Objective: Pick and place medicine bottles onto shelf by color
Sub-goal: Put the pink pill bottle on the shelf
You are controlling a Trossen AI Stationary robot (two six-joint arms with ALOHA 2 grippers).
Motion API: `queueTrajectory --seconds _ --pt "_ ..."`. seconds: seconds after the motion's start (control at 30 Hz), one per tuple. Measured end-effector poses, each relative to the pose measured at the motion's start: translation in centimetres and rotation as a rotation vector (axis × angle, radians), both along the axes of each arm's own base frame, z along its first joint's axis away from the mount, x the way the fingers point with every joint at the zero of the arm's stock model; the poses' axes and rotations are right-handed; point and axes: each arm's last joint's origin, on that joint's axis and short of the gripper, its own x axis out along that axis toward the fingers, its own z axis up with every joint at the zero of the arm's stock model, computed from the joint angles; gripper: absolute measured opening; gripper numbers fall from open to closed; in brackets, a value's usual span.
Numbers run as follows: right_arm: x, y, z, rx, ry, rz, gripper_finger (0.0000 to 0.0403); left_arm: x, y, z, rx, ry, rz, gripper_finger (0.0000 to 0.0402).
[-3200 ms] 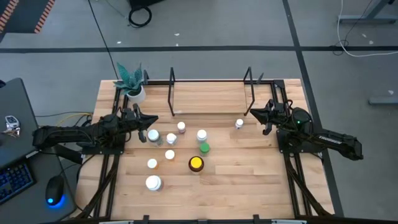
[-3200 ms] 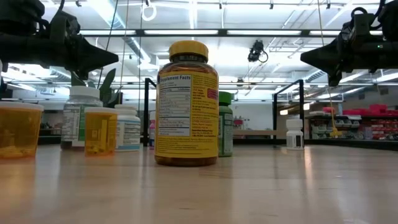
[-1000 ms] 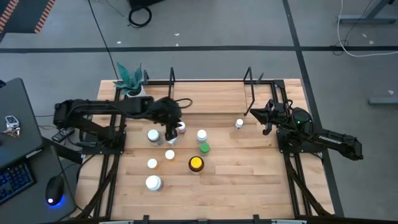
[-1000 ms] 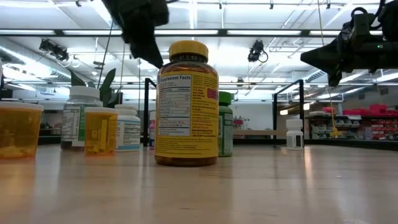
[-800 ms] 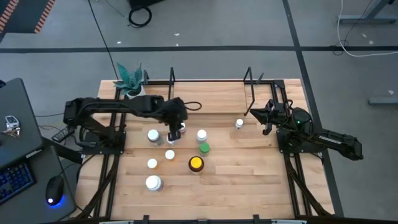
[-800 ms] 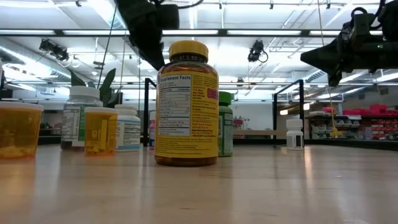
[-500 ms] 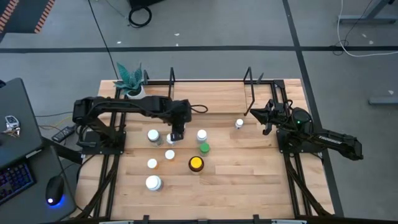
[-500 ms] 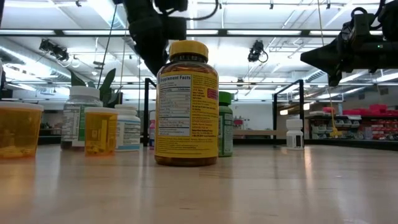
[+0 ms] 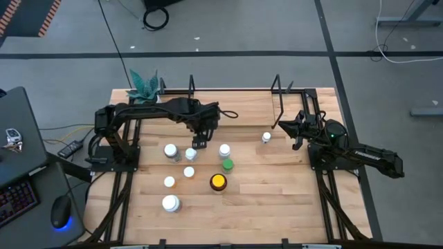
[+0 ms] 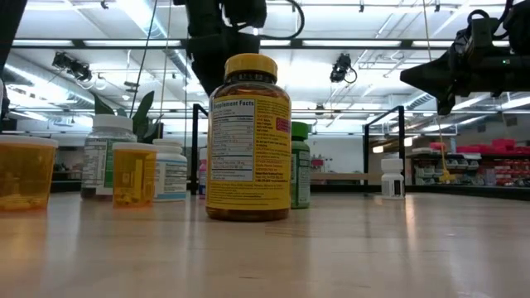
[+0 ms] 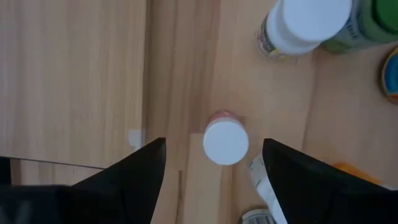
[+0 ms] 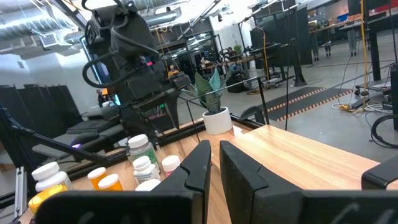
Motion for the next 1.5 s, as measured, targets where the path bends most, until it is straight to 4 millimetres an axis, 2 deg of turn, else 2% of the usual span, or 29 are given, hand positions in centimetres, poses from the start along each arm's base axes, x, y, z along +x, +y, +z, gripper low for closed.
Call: queueTrajectory --seconds 0.27,0.6,1.1,1.5 --pt "0.0 0.0 0.0 0.000 0.000 0.000 0.0042 0.3 -0.4 -0.3 -0.018 0.003 -0.006 0.0281" --pt "0.0 0.0 0.0 0.000 0.000 0.000 0.0042 1.6 -0.5 -3.3 -0.024 0.101 -0.066 0.0311" --pt "0.0 0.0 0.0 0.000 0.000 0.000 0.0042 2.5 -0.3 -6.7 -0.038 0.219 -0.071 0.0308" --pt "0.0 0.0 0.0 0.000 0.000 0.000 0.0042 1.8 -0.4 -8.7 -0.044 0.239 -0.062 0.0290"
